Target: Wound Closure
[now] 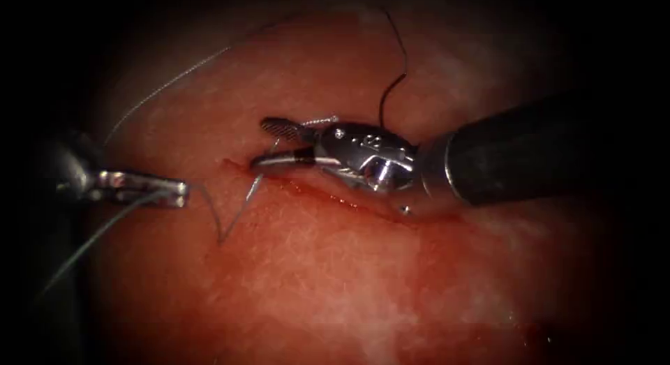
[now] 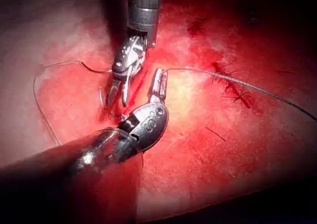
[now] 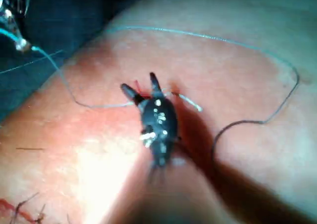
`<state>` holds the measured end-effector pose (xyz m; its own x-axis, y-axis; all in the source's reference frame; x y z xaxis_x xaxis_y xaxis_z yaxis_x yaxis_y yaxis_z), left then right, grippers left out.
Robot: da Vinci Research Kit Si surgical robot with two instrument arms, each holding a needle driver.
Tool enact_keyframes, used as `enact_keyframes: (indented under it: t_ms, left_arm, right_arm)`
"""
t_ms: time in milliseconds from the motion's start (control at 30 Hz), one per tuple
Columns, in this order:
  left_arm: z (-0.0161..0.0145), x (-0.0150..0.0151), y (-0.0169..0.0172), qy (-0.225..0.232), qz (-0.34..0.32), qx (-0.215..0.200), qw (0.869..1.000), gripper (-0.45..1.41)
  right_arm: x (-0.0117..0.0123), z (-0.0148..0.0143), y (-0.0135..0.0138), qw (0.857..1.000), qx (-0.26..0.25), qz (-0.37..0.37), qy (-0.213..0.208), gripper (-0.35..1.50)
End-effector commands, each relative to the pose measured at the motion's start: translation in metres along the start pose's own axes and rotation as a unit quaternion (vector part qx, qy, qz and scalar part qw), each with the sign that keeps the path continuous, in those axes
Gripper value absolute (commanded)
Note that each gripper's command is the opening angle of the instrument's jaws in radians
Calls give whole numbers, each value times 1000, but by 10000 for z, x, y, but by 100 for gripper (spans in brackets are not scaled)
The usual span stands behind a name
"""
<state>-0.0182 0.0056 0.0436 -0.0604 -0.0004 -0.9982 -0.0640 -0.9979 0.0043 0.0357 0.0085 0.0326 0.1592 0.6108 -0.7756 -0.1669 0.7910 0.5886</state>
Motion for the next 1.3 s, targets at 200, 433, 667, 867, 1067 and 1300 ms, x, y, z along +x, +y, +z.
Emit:
enact_keyframes:
  t_ms: [200, 433, 667, 867, 1067, 1300]
  left_arm:
    - [19, -13, -10, 25, -7, -15, 1000, -45]
    - [34, -40, -42, 48, -7, -18, 999, -45]
    - [45, -87, -59, 60, 1, -20, 998, -45]
    - [44, -140, -68, 39, 3, -7, 999, -45]
    - [45, -187, -55, 22, -2, 4, 1000, -45]
    - [43, -212, -37, 14, -12, 10, 1000, -45]
  right_arm:
    - [-28, 36, -25, 999, 38, -15, 1, -35]
    - [-28, 39, -38, 999, 45, -16, 8, -35]
    - [-27, 47, -55, 998, 50, -17, 35, -35]
    - [-15, 43, -70, 997, 57, -12, 59, -35]
    - [-1, 28, -78, 993, 65, -4, 96, -35]
    - [9, -1, -74, 988, 44, 8, 149, -18]
